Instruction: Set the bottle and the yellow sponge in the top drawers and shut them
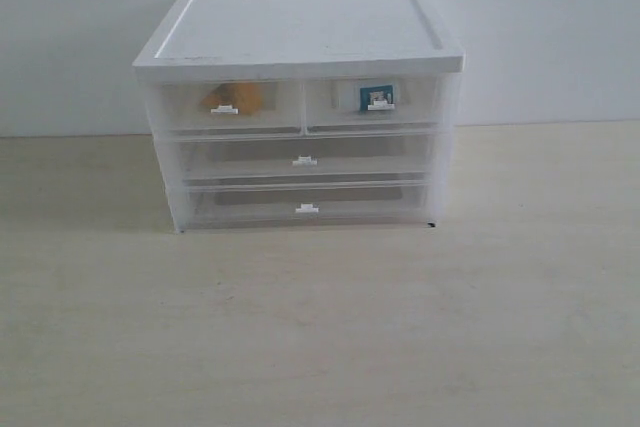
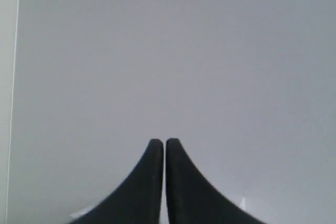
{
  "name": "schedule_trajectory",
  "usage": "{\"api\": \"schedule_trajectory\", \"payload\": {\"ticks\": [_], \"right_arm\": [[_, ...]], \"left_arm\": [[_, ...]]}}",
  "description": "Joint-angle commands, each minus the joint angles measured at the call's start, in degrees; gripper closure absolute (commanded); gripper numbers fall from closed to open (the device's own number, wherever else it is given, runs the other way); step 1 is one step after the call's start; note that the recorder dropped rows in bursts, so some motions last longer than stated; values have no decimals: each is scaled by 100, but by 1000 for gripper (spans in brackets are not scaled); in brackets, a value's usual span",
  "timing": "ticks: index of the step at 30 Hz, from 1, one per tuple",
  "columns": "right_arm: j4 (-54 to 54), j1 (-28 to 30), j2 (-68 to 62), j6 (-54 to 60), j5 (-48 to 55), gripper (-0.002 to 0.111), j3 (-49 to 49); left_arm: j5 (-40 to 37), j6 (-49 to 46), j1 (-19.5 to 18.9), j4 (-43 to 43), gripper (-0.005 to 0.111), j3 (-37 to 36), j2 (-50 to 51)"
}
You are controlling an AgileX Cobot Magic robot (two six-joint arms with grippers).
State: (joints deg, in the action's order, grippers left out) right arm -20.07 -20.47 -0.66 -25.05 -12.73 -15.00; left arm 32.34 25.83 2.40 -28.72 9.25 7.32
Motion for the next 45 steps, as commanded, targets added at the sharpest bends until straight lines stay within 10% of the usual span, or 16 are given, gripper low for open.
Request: {"api": "schedule_trajectory", "payload": {"ticks": [1,32,41,45], "right_arm": [[20,47,66,-51,648,108,72],[20,47,66,-51,1330,108,72],[20,47,66,-51,1341,108,72],[20,47,66,-51,1326,108,72]], "left_arm": [[-1052,76,14,140,103,-69,-732],[-1288,163,13,153,103,-100,-732],[-1433,-2510,13,3465,103,-893,-732],[-2227,-2803,-9,3022,103,-925,-732]]}}
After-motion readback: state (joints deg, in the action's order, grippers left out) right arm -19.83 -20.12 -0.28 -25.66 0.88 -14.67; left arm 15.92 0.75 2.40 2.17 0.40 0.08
